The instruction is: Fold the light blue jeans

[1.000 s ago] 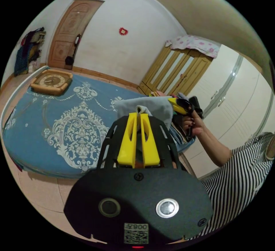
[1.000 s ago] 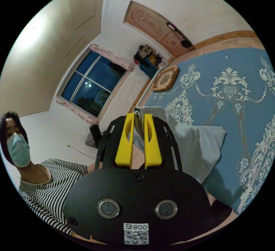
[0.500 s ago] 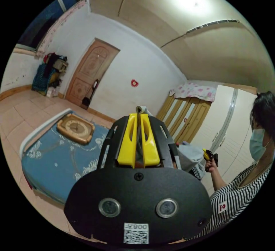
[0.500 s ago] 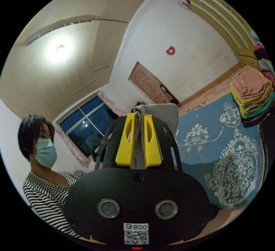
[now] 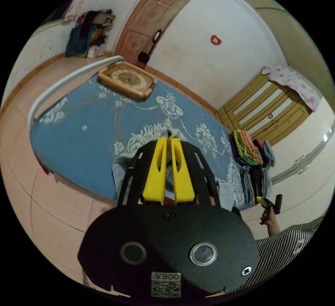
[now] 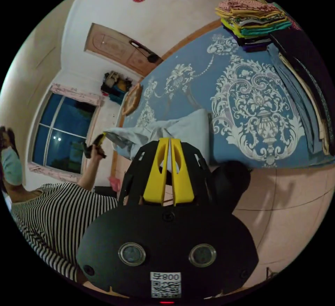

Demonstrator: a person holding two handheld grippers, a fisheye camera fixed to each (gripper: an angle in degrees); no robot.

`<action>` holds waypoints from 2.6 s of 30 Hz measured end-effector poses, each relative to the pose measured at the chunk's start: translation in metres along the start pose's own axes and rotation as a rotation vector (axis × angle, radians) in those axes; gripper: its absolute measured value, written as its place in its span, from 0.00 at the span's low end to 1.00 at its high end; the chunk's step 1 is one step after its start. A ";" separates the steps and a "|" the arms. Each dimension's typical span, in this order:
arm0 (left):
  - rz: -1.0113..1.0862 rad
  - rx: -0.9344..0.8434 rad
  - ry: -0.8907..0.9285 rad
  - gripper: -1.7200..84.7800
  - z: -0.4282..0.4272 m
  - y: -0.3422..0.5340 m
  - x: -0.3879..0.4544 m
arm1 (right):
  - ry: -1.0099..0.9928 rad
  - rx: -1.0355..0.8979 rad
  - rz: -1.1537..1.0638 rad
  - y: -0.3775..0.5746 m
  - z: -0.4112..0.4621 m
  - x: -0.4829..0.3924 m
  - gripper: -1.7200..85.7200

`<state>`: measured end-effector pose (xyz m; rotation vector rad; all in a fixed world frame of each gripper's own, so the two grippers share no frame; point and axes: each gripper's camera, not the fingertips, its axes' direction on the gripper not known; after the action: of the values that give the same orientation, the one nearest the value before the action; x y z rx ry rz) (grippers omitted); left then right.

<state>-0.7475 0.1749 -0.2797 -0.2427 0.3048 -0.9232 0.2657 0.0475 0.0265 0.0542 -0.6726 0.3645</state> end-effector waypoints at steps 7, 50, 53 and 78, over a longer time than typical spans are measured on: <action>-0.051 0.000 -0.010 0.04 -0.008 0.001 -0.024 | 0.065 -0.268 -0.311 -0.024 0.106 -0.055 0.11; 0.067 0.309 -0.021 0.05 -0.138 -0.110 -0.027 | 0.235 0.120 0.068 0.001 -0.167 0.244 0.08; -0.048 0.185 -0.018 0.04 -0.098 -0.105 -0.048 | 0.355 0.013 0.307 0.014 -0.153 0.333 0.08; -0.118 0.088 0.018 0.04 -0.056 -0.096 -0.083 | -0.007 0.042 0.684 0.119 -0.121 0.549 0.10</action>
<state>-0.8860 0.1818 -0.2870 -0.1731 0.2677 -1.0535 0.6930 0.3506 0.2629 -0.1396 -0.6784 1.0357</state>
